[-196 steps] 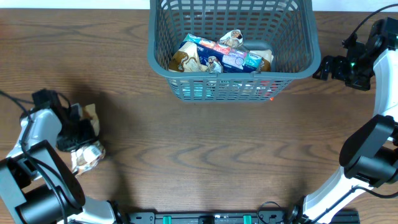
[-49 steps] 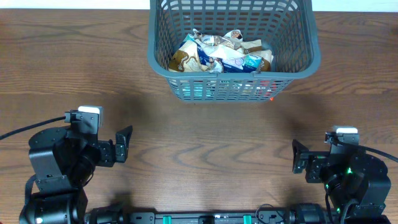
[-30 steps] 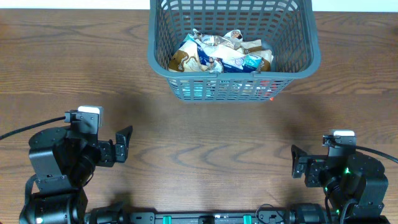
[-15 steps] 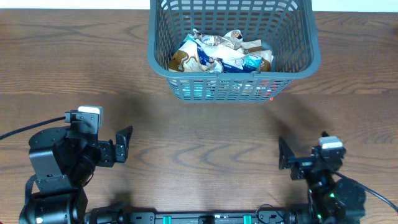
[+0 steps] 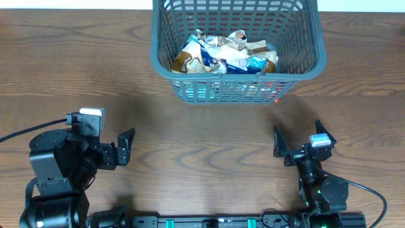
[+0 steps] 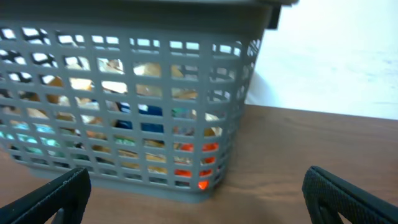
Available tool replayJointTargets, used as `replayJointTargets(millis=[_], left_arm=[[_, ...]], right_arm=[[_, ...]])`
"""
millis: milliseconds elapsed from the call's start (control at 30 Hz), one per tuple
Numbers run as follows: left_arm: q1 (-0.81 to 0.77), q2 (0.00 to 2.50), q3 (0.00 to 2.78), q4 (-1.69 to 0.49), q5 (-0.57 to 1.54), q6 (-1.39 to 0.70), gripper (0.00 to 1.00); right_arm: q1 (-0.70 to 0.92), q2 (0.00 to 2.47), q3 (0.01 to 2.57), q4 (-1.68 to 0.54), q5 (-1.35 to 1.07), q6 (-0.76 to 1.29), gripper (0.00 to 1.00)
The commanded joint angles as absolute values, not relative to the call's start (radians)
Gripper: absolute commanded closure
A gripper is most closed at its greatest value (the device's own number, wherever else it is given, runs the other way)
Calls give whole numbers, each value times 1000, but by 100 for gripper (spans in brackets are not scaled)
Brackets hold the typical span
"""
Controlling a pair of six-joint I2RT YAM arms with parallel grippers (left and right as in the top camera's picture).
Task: Pack container
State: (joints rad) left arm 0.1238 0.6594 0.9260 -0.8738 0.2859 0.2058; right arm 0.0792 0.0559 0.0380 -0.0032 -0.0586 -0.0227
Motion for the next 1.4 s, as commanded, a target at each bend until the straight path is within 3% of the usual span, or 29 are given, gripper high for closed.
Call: replayJointTargets(millis=[0, 233, 1367], left_arm=[[130, 659, 930, -874, 295, 197, 2], [130, 659, 930, -874, 295, 197, 1], [130, 659, 930, -874, 295, 197, 1]], right_arm=[[90, 45, 23, 3, 22, -42, 1], [93, 20, 18, -100, 63, -69, 1], [73, 20, 18, -97, 52, -91, 1]])
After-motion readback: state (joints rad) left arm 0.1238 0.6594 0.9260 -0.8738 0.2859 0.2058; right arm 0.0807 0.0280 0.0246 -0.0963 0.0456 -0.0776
